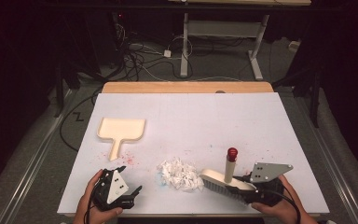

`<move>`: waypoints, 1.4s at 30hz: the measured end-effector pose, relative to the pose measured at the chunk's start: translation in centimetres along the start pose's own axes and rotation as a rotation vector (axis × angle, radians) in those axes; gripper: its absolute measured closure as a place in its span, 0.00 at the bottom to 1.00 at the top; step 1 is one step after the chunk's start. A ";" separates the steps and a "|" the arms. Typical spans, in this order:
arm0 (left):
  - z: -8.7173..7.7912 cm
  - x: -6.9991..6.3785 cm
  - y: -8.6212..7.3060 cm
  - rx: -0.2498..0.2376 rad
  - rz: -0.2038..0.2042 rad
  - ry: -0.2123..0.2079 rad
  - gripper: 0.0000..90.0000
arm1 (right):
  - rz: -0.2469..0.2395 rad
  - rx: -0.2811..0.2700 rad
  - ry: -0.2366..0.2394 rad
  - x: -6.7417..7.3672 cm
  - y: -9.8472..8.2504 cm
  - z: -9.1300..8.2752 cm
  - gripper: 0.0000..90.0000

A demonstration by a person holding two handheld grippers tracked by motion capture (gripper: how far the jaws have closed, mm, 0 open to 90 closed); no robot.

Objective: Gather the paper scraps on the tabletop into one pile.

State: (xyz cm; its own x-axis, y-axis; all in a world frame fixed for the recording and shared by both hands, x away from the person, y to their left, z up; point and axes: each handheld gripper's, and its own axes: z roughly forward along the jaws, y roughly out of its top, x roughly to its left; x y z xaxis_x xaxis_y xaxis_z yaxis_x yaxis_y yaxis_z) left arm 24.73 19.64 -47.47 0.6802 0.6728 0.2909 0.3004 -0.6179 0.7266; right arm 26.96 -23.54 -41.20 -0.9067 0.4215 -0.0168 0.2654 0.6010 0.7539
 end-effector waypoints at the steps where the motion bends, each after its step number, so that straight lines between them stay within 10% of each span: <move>1: 0.0 0.0 0.0 -0.001 -0.001 -0.001 0.19 | 0.000 0.000 0.000 0.0 0.0 0.0 0.76; 17: 0.5 0.0 0.2 0.000 0.008 -0.013 0.19 | -0.070 -0.070 -0.012 0.4 3.9 5.4 0.76; 29: 0.3 0.0 0.0 0.000 0.010 -0.014 0.19 | -0.060 -0.118 -0.026 -0.3 3.8 2.6 0.76; 36: 0.3 0.1 0.1 0.001 0.010 -0.012 0.19 | -0.006 -0.188 -0.157 -1.2 3.9 0.9 0.76; 42: 0.5 0.1 0.2 0.005 0.010 -0.015 0.19 | -0.015 -0.158 -0.326 -2.2 3.9 3.6 0.76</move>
State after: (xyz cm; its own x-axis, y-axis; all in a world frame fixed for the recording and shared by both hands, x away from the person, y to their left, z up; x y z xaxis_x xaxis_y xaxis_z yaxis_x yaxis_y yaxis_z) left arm 25.19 19.38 -47.65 0.6936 0.6600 0.2887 0.2967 -0.6269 0.7204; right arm 31.12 -19.71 -40.58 -0.7511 0.6232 -0.2180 0.1760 0.5072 0.8437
